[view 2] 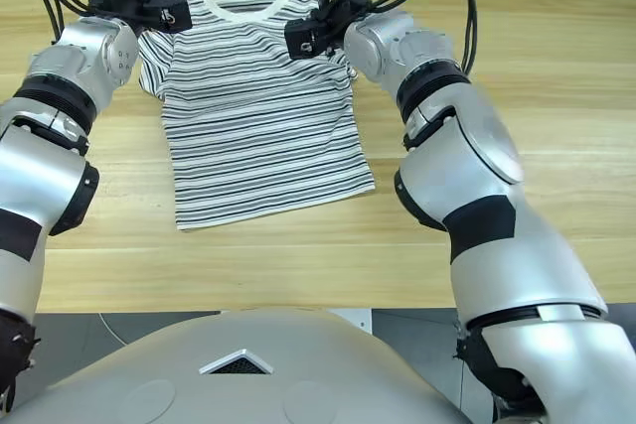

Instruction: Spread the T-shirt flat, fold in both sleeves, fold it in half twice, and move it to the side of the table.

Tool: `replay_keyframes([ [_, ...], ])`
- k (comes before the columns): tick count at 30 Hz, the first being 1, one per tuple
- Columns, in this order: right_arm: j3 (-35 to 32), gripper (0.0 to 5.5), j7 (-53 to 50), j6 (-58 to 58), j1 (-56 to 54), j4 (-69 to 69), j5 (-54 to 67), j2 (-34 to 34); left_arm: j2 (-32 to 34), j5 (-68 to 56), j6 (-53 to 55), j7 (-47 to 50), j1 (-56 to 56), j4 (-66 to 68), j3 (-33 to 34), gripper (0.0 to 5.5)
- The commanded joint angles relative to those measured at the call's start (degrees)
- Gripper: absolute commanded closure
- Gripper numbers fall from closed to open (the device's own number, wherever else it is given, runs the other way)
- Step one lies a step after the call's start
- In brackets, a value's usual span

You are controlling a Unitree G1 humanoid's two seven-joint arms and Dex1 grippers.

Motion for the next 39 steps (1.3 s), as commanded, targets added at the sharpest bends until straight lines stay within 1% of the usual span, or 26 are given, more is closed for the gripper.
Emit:
replay_keyframes([
  [1,-16.30,2.67,53.62,-6.02,15.34,-9.85,28.74,-6.65,3.48,-11.96,-18.49,-28.26,17.96,-17.08,0.61,2.91],
  [3,-16.62,2.67,56.22,-5.85,16.50,-10.64,29.06,-7.91,5.70,-12.69,-18.34,-30.76,21.92,-25.43,-1.04,2.91],
  [4,-16.86,2.67,56.18,-5.49,16.68,-10.70,29.00,-7.99,6.39,-10.69,-17.61,-29.55,22.51,-27.40,-1.74,2.91],
  [9,-17.22,2.67,57.38,-3.28,19.15,-13.06,28.13,-8.68,8.52,-3.98,-13.36,-26.43,25.31,-32.35,-3.65,2.91],
  [11,-15.98,2.67,56.41,-3.02,20.24,-13.66,25.40,-9.82,9.18,-1.33,-12.50,-25.33,26.41,-32.88,-4.70,2.91],
  [13,-14.60,2.67,57.60,-2.72,21.81,-14.72,23.44,-11.37,10.29,0.23,-13.12,-25.63,27.55,-34.86,-5.56,2.91],
  [17,-12.67,2.67,66.66,-1.41,27.38,-23.41,24.37,-16.17,14.94,0.86,-14.84,-31.88,31.26,-44.01,-6.92,2.91],
  [19,-12.61,2.67,68.88,0.41,29.70,-29.02,25.61,-17.73,16.88,2.04,-14.89,-33.57,32.52,-48.13,-7.32,2.91],
  [22,-13.21,2.67,70.38,4.76,32.07,-36.83,28.16,-18.52,16.69,2.60,-13.24,-33.60,32.05,-49.53,-6.43,2.91],
  [24,-13.22,2.67,70.29,5.91,32.71,-39.26,28.41,-18.91,16.79,2.51,-13.14,-33.88,32.08,-50.07,-6.24,2.91],
  [29,-16.48,2.67,65.57,5.99,30.76,-40.34,31.07,-15.54,14.82,3.86,-12.52,-29.99,29.46,-46.87,-5.76,2.91],
  [32,-17.78,2.67,64.26,5.67,28.81,-40.16,31.62,-14.78,14.94,4.44,-13.00,-29.82,28.94,-46.46,-5.60,2.91],
  [39,-21.93,2.67,62.89,5.67,21.67,-36.41,32.51,-15.78,18.87,-0.37,-13.00,-36.84,31.76,-59.47,-1.84,2.91],
])
